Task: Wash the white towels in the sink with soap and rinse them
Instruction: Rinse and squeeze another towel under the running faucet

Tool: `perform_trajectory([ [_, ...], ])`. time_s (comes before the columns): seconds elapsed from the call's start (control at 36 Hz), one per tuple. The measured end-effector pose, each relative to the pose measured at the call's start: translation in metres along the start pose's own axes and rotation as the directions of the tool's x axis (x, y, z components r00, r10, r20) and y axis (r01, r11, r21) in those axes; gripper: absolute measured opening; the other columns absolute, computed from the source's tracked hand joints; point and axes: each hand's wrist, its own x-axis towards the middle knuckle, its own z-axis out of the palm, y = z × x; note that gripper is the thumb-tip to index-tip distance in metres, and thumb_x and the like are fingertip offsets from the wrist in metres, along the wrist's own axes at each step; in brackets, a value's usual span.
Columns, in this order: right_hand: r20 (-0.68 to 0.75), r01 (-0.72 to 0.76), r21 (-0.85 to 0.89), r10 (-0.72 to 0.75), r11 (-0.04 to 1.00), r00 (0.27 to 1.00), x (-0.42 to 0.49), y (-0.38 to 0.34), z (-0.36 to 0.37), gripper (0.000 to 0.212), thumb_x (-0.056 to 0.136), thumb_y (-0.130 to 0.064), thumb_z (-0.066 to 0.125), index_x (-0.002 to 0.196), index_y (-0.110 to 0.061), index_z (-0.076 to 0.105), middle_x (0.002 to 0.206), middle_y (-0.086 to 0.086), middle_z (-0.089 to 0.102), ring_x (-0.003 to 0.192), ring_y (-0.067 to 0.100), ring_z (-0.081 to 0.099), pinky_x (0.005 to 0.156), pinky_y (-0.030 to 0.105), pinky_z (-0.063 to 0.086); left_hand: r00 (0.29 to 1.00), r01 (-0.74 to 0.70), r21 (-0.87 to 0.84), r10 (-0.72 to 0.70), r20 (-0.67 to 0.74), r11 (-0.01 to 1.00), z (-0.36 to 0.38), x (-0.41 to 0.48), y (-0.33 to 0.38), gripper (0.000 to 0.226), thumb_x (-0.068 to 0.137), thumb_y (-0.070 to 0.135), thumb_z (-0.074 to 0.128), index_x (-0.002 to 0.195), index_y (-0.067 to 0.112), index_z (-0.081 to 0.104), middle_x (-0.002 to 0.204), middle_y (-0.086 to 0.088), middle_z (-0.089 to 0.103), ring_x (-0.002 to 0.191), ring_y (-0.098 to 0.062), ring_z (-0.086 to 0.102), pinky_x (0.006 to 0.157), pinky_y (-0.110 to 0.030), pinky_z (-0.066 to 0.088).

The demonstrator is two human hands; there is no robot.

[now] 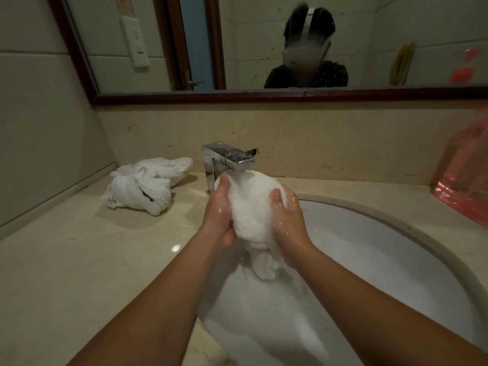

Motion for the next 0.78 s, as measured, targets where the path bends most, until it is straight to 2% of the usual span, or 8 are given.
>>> perform_trajectory([
  [0.11, 0.032, -0.019, 0.008, 0.018, 1.0, 0.999, -0.0027, -0.0036, 0.0018, 0.044, 0.111, -0.052, 0.043, 0.152, -0.035, 0.043, 0.136, -0.006, 0.058, 0.12, 0.016, 0.06, 0.099, 0.036, 0.053, 1.0, -0.027, -0.017, 0.026, -0.016, 0.999, -0.0035, 0.0023, 0.0004, 0.069, 0.106, 0.066, 0.04, 0.139, 0.012, 0.067, 0.127, -0.017, 0.075, 0.119, -0.036, 0.072, 0.112, -0.057, 0.051],
  [0.22, 0.016, -0.025, -0.01, 0.025, 1.0, 1.0, -0.0028, -0.0049, 0.0006, 0.048, 0.11, -0.054, 0.043, 0.153, -0.034, 0.042, 0.142, -0.005, 0.056, 0.125, 0.019, 0.059, 0.107, 0.041, 0.053, 1.0, -0.015, -0.013, 0.015, 0.003, 1.0, -0.0038, 0.0045, -0.0015, 0.072, 0.106, 0.068, 0.039, 0.139, 0.01, 0.067, 0.128, -0.018, 0.074, 0.119, -0.038, 0.071, 0.11, -0.057, 0.051],
  [0.39, 0.006, -0.038, -0.006, 0.038, 0.999, 0.999, -0.0029, -0.0047, -0.0001, 0.047, 0.11, -0.054, 0.044, 0.152, -0.034, 0.044, 0.143, -0.004, 0.057, 0.128, 0.021, 0.059, 0.111, 0.047, 0.052, 1.0, 0.004, -0.032, -0.003, 0.031, 0.999, -0.0044, 0.0053, -0.0028, 0.074, 0.106, 0.069, 0.036, 0.141, 0.01, 0.065, 0.131, -0.02, 0.072, 0.122, -0.04, 0.069, 0.112, -0.059, 0.049],
  [0.78, -0.005, -0.027, -0.016, 0.027, 1.0, 1.0, -0.004, -0.005, 0.0002, 0.047, 0.111, -0.05, 0.043, 0.154, -0.031, 0.043, 0.144, -0.003, 0.056, 0.129, 0.021, 0.058, 0.111, 0.044, 0.052, 0.999, 0.007, -0.027, -0.006, 0.034, 1.0, -0.0039, 0.0071, -0.0037, 0.073, 0.106, 0.068, 0.035, 0.14, 0.011, 0.066, 0.131, -0.018, 0.073, 0.123, -0.039, 0.07, 0.113, -0.058, 0.048],
])
